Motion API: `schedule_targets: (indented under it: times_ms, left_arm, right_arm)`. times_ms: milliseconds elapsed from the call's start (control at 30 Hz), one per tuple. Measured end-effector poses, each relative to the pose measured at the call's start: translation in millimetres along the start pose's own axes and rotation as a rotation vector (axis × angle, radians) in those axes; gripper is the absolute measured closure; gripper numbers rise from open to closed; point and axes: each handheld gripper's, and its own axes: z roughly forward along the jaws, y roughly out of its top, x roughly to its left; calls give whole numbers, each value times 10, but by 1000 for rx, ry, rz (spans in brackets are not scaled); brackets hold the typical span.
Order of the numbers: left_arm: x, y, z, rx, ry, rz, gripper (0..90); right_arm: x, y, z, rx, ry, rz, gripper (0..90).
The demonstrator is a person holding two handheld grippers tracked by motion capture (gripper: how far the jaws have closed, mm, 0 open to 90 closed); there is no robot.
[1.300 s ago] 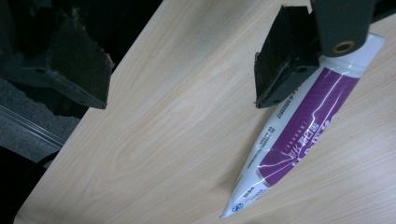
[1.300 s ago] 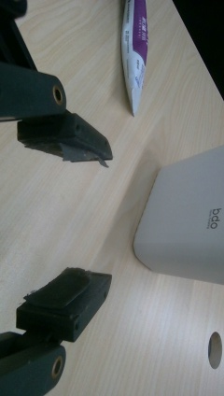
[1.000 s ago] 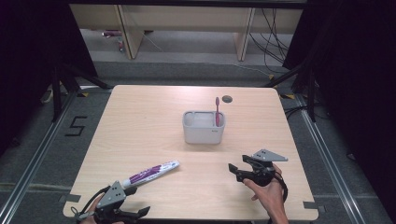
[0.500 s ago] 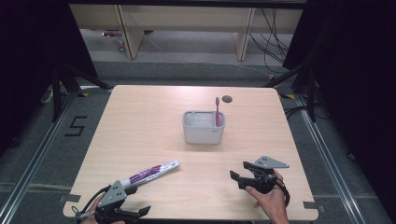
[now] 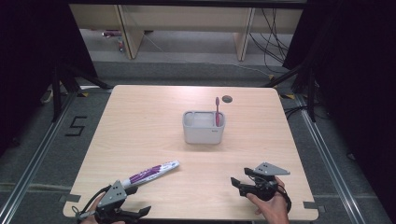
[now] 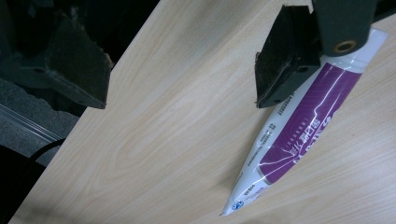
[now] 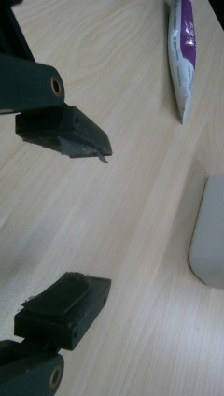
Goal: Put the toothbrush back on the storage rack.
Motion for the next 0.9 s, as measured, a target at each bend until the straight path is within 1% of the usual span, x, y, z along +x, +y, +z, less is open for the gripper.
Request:
schedule_targets:
  times_ms: [33,67,100,167,200,233,267,300,333,367,400,433,467,500,533,567,600,633,667,700,733,767,800,900]
  left_arm:
    - [0,-1,1,0,0,-1,176]
    - [0,-1,1,0,0,-1,176]
    - [1,0,1,-1,-1,-4,175]
    - [1,0,2,-2,0,-5,175]
    - [6,-1,2,4,-1,1,175]
    - [1,-2,4,1,0,-2,175]
    - [-1,-1,4,-1,-1,-2,175]
    - [0,1,-1,2,0,3,175]
    - [3,2,0,1,-4,4,175]
    - [3,2,0,1,-4,4,175]
    - [-1,1,1,0,0,-2,175]
    - [0,-1,3,0,0,-1,175]
    - [1,-3,6,-1,-2,-2,175]
    - [2,-3,6,0,-4,-1,175]
    - [0,-2,2,0,0,0,175]
    - [2,-2,-1,0,-1,1,175]
    - [2,-1,-1,0,-1,-1,175]
    - [2,-2,1,0,-1,-3,175]
    - [7,-3,-1,6,-1,3,175]
    - [9,-4,2,5,-6,3,175]
    - [8,-3,2,5,-5,3,175]
    - [3,-2,2,2,-1,-1,175]
    - [3,-1,2,1,-1,-2,175]
    - [8,-3,-3,5,1,2,175]
  right_arm:
    - [1,-6,-3,-2,3,-1,310]
    - [3,-13,8,-9,26,3,310]
    - [11,-17,-9,-1,8,-3,310]
    - [22,-24,-16,-1,4,0,310]
    - [32,-41,-5,-10,18,3,309]
    - [32,-40,-20,-4,1,-10,309]
    - [34,-47,-19,-6,4,-16,309]
    - [62,-54,-29,3,9,14,308]
    - [51,-56,-37,3,-1,-12,307]
    - [59,-64,-35,4,12,-7,304]
    - [77,-76,-48,13,10,8,303]
    - [69,-80,-53,4,4,-11,302]
    - [95,-92,-66,16,17,21,299]
    - [89,-98,-79,13,13,7,292]
    - [91,-114,-78,4,28,8,289]
    - [103,-124,-104,20,11,11,289]
    - [120,-148,-97,6,33,29,289]
    - [138,-158,-116,21,26,37,289]
    - [125,-169,-126,17,21,7,289]
    - [150,-183,-135,17,31,33,289]
    - [151,-190,-146,13,21,12,289]
    - [164,-198,-161,27,26,16,288]
    - [171,-210,-160,30,32,19,287]
    - [189,-235,-177,27,31,10,276]
